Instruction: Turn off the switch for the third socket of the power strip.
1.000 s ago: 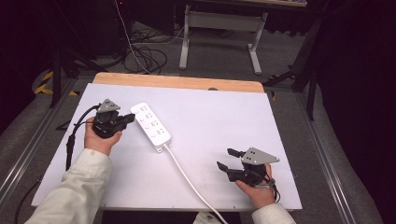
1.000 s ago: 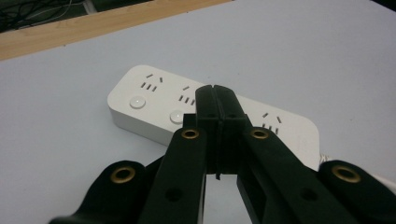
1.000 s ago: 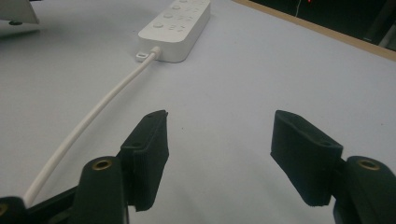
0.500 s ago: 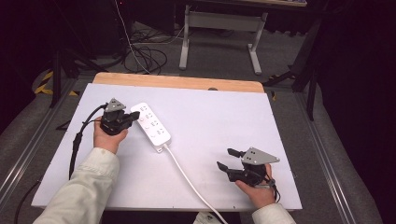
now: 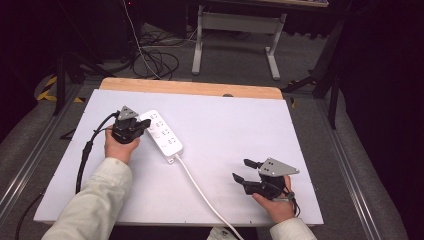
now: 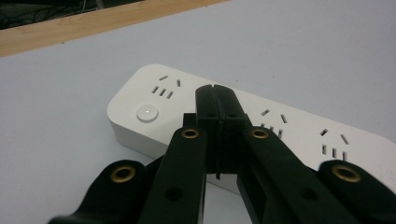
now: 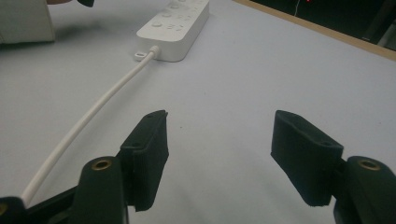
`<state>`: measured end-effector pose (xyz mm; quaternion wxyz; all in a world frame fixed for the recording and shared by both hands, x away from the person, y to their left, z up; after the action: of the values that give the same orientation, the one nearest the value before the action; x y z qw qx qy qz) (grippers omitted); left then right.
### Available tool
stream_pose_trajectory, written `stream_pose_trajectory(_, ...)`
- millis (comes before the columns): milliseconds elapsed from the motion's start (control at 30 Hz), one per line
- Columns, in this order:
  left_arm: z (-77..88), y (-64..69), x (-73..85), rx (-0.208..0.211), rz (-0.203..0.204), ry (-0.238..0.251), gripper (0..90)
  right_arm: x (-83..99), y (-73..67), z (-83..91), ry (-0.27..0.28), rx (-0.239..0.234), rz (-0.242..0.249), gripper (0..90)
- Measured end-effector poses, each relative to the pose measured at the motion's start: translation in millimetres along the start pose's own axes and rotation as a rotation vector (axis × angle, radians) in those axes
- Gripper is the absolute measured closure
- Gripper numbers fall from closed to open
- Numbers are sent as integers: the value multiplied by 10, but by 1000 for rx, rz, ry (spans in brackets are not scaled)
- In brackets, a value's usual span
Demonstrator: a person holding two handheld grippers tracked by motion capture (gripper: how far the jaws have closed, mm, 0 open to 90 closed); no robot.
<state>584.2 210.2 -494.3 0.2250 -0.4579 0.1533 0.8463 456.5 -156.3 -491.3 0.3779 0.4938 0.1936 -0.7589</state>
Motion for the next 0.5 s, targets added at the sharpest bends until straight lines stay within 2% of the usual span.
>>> stream_pose_trajectory(500,-130,-16,74,-4,-2,-23,900,3,4,1,1,-3,-1,370)
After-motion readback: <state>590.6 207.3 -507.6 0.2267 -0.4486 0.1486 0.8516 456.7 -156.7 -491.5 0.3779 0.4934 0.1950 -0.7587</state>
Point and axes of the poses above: each handheld gripper's, and its own axes: z roughly backward along the jaws, x roughly out of its underside, y roughly to its right, the point moved 7 cm from there along -z, roughly forward along the jaws, and after that the axes turned 2 degrees about x, right-handed, at the moved point
